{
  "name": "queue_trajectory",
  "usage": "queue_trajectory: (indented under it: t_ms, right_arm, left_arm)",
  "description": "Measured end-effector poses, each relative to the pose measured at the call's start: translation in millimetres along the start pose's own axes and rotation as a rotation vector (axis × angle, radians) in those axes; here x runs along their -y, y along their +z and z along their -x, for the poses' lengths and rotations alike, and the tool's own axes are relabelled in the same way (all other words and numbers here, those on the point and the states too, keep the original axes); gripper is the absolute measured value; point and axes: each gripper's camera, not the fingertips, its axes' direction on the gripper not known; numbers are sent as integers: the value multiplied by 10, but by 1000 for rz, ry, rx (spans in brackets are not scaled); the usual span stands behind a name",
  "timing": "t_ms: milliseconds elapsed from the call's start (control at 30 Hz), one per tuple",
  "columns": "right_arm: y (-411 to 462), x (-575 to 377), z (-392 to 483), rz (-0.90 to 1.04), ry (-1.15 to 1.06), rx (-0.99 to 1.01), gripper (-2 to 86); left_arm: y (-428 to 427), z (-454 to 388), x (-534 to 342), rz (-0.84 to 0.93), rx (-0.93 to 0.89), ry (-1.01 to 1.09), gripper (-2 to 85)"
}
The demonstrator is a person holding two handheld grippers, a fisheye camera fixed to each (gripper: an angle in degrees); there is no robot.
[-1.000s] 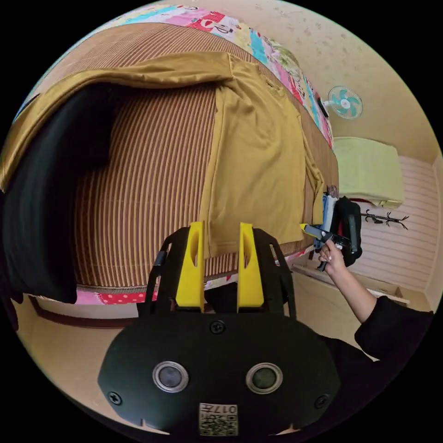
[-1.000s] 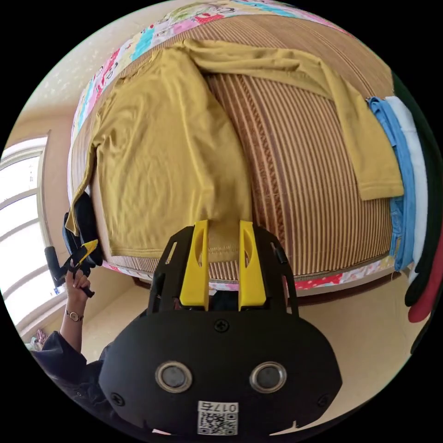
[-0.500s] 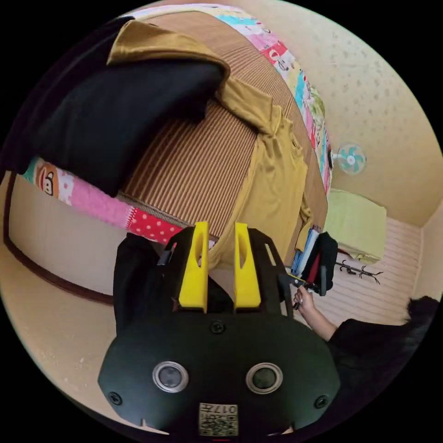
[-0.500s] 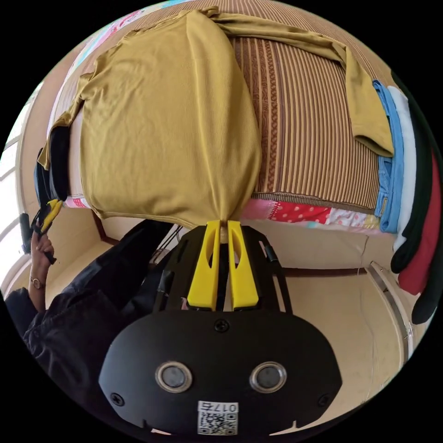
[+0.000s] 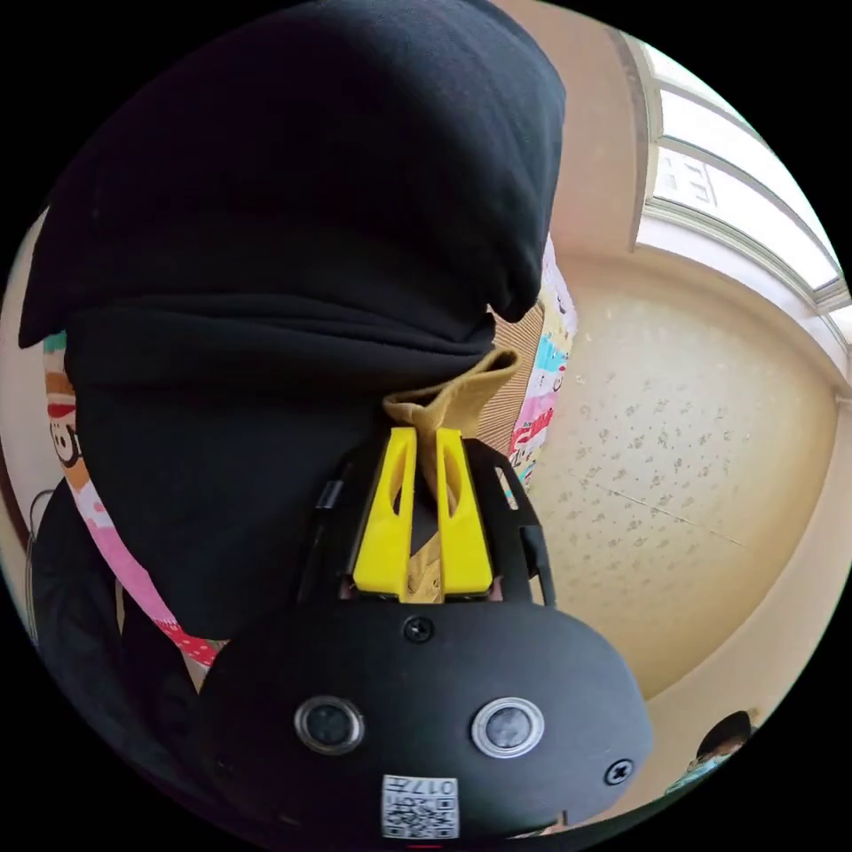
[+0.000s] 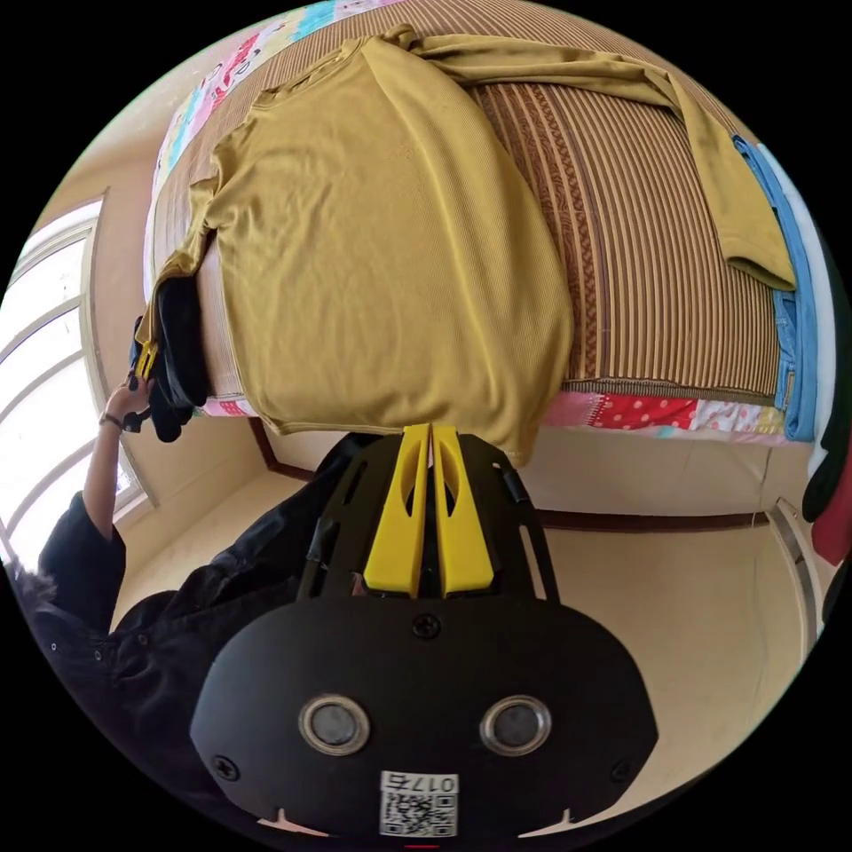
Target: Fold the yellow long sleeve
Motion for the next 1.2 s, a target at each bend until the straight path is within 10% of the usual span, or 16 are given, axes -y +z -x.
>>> queue_trajectory:
  t_ms: [300, 467, 600, 967, 1200]
  right_arm:
    - [-374, -327, -94, -103, 130, 196, 5]
    - [-553, -394, -296, -195, 218, 401, 9]
    - [-868, -425, -611, -349, 264, 452, 22]
    - [-584, 1014, -831, -215, 154, -416, 94]
    - [-1962, 428, 6, -446, -55, -89, 37]
  left_arm:
    - [-165, -1922, -1281, -42, -43, 862, 38]
    - [1298, -2063, -3211, 327, -190, 1156, 53]
    - [2291, -1496, -4428, 650, -108, 1216, 83]
    - [2081, 177, -5437, 1014, 312, 1083, 78]
    - [1679, 270, -5226, 946, 420, 1034, 66]
